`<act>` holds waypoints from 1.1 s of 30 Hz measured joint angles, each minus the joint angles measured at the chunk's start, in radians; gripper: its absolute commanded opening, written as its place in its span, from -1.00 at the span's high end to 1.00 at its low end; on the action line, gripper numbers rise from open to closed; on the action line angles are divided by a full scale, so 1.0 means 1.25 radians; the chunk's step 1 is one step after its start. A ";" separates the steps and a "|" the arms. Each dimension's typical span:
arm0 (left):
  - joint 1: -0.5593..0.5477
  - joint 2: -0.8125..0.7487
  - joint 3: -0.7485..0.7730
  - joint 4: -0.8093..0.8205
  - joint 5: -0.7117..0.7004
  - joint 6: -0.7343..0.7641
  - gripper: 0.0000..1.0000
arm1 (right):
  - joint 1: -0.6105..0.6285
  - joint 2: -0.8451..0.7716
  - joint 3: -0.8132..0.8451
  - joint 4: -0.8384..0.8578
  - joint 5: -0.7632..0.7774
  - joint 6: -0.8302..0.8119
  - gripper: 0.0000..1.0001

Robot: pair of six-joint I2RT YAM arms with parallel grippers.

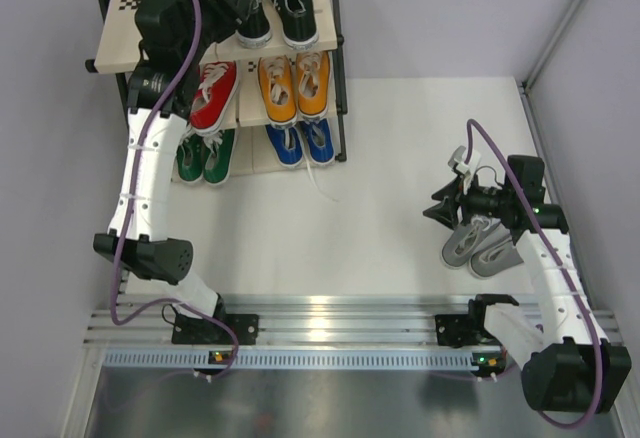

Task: Place and organize the shoes onto the shoe shelf
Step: Adjust the shoe at the shoe shelf.

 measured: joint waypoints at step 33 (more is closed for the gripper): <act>-0.010 -0.013 -0.005 -0.009 0.062 0.083 -0.15 | 0.000 0.000 0.000 0.000 0.001 0.000 0.00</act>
